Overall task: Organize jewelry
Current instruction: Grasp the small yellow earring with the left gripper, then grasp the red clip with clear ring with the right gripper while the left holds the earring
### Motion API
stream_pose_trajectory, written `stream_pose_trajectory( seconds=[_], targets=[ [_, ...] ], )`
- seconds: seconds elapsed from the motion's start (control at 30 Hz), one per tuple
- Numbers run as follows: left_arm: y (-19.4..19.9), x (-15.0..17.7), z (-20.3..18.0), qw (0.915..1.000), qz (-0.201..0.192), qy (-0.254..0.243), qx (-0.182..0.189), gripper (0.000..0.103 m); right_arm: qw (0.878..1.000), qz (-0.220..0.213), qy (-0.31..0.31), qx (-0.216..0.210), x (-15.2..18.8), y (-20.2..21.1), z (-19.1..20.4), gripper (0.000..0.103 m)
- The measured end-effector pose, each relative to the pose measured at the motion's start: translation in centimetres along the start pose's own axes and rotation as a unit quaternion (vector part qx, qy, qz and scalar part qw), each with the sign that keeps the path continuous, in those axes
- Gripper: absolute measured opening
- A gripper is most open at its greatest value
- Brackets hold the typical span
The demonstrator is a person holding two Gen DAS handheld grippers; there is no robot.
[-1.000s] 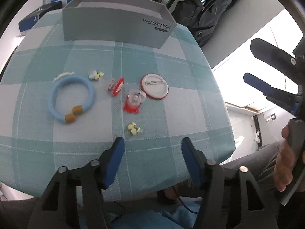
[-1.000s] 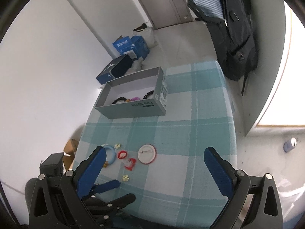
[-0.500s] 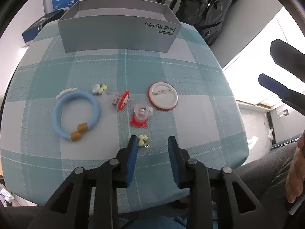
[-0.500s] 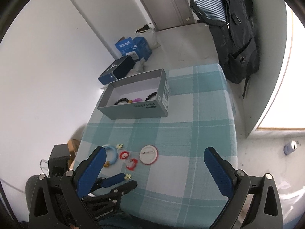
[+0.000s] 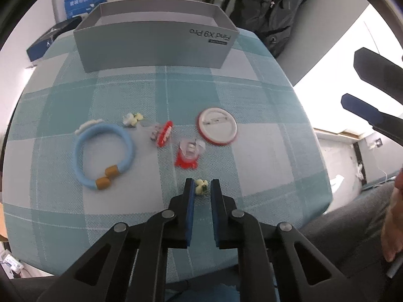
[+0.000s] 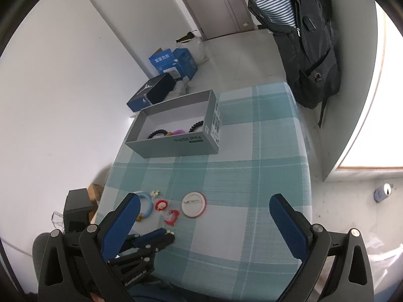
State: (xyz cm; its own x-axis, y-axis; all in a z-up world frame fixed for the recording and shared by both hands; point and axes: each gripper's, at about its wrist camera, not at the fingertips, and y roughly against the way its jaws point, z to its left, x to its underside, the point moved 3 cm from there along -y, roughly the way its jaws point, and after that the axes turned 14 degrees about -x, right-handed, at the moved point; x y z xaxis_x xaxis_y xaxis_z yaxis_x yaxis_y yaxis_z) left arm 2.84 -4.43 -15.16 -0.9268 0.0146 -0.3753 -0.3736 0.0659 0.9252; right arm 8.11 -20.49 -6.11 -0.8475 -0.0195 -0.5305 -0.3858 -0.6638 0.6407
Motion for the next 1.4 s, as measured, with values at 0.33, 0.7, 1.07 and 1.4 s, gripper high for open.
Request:
stream_pose_trajectory(
  seconds=[0.33, 0.7, 1.07, 1.4],
  targets=[
    [4.1, -1.4, 4.3, 0.9961, -0.063, 0.053, 0.031, 0.008, 1.000, 0.012, 0.002, 0.005, 0.3, -1.1, 0.0, 0.103],
    [7.2, -3.3, 12.5, 0.9770, -0.118, 0.176, 0.026, 0.008, 0.998, 0.058, 0.030, -0.022, 1.7, -4.2, 2.4, 0.091],
    [7.8, -2.8, 15.5, 0.9654, -0.125, 0.225, 0.040, 0.008, 0.989, 0.132, 0.064, -0.030, 3.8, -8.7, 4.4, 0.067],
    [8.4, -2.4, 16.0, 0.9667, -0.127, 0.218, 0.046, 0.008, 0.979, 0.174, 0.105, -0.014, 5.2, -11.2, 5.6, 0.051]
  ],
)
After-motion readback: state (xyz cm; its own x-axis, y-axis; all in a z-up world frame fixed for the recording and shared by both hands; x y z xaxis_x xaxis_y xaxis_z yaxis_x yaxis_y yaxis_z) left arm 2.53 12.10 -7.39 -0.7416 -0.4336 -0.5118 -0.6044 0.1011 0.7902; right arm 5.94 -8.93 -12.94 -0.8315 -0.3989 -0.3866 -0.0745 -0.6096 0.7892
